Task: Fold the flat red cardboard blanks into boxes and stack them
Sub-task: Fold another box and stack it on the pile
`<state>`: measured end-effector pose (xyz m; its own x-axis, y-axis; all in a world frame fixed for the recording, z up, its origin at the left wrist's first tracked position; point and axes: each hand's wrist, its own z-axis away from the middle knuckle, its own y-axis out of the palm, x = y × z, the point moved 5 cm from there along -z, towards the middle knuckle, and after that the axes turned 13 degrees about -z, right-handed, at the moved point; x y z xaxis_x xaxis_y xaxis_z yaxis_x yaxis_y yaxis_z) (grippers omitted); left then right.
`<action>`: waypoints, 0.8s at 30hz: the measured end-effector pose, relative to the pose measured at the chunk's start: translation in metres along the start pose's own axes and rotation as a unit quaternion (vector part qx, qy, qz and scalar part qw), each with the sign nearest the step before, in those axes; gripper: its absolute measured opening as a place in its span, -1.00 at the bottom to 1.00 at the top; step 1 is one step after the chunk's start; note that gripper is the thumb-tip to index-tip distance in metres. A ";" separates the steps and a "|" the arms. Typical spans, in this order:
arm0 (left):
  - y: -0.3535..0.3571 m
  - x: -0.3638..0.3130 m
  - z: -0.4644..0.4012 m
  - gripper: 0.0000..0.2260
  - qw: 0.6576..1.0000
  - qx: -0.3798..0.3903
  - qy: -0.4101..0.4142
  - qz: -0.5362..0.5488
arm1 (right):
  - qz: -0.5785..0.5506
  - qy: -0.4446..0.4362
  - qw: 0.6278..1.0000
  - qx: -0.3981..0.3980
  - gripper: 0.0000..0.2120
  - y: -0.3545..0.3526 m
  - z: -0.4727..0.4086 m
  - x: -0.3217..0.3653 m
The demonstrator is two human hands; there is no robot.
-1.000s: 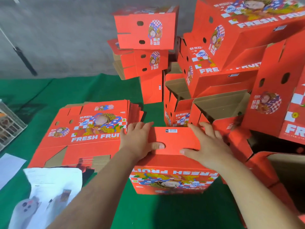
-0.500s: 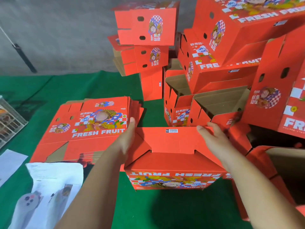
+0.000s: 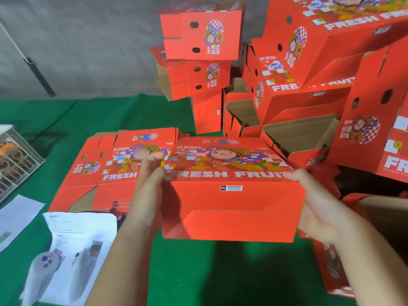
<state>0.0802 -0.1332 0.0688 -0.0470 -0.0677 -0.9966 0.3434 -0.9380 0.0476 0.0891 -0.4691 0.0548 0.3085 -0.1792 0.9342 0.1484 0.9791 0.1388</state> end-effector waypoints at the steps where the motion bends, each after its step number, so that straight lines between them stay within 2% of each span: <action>1: -0.006 0.000 0.009 -0.63 0.998 0.020 0.036 0.048 | -0.042 0.022 0.995 0.088 -0.55 0.017 0.005 -0.001; 2: -0.010 0.004 0.007 -0.60 0.996 0.013 0.044 0.074 | -0.044 0.028 0.989 0.140 -0.36 0.028 0.014 -0.005; 3: -0.014 0.012 0.002 -0.59 0.995 0.019 0.018 0.093 | -0.005 0.024 0.977 0.212 0.04 0.029 0.017 -0.011; 4: -0.015 0.018 -0.003 -0.62 0.996 0.036 -0.032 0.071 | 0.028 -0.002 0.975 0.222 0.45 0.029 0.019 -0.014; 5: -0.014 0.026 -0.006 -0.72 0.993 0.073 -0.088 0.016 | -0.002 -0.002 0.976 0.218 0.50 0.031 0.019 -0.016; 6: -0.013 0.038 -0.003 -0.81 0.980 0.124 -0.150 -0.034 | -0.044 -0.002 0.974 0.223 0.27 0.033 0.021 -0.020; 7: -0.013 0.052 0.003 -0.76 0.965 0.171 -0.189 -0.064 | -0.064 -0.012 0.968 0.242 0.02 0.030 0.023 -0.025; 8: -0.013 0.060 0.010 -0.67 0.959 0.196 -0.187 -0.077 | -0.047 -0.035 0.970 0.237 -0.10 0.020 0.021 -0.033; 10: -0.018 0.069 0.014 -0.50 0.967 0.198 -0.085 -0.135 | 0.049 -0.071 0.980 0.181 -0.08 0.006 0.014 -0.046; 12: -0.016 0.073 0.016 -0.47 0.961 0.211 0.004 -0.180 | 0.116 -0.090 0.984 0.100 -0.12 -0.001 0.009 -0.053; 15: -0.009 0.088 0.006 -0.71 0.931 0.149 0.095 -0.320 | 0.122 -0.081 0.989 -0.027 -0.34 -0.018 0.007 -0.073; 17: -0.008 0.098 0.003 -0.92 0.915 0.075 0.112 -0.381 | 0.150 -0.057 0.986 -0.033 -0.55 -0.019 0.007 -0.088; 19: -0.007 0.104 0.004 -0.93 0.944 0.048 0.066 -0.321 | 0.172 -0.025 0.985 0.005 -0.80 -0.018 0.007 -0.105; 21: 0.000 0.107 0.010 -0.79 0.967 0.077 0.014 -0.243 | 0.157 -0.002 0.988 0.006 -0.71 -0.021 0.009 -0.116; 24: -0.002 0.118 0.019 -0.77 0.980 0.095 -0.067 -0.162 | 0.141 0.003 0.990 0.000 -0.58 -0.031 0.014 -0.128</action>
<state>0.0560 -0.1462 -0.0478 -0.2514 0.2131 -0.9441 0.1094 -0.9629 -0.2465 0.0315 -0.4751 -0.0648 0.3426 0.1016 0.9340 0.0561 0.9901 -0.1283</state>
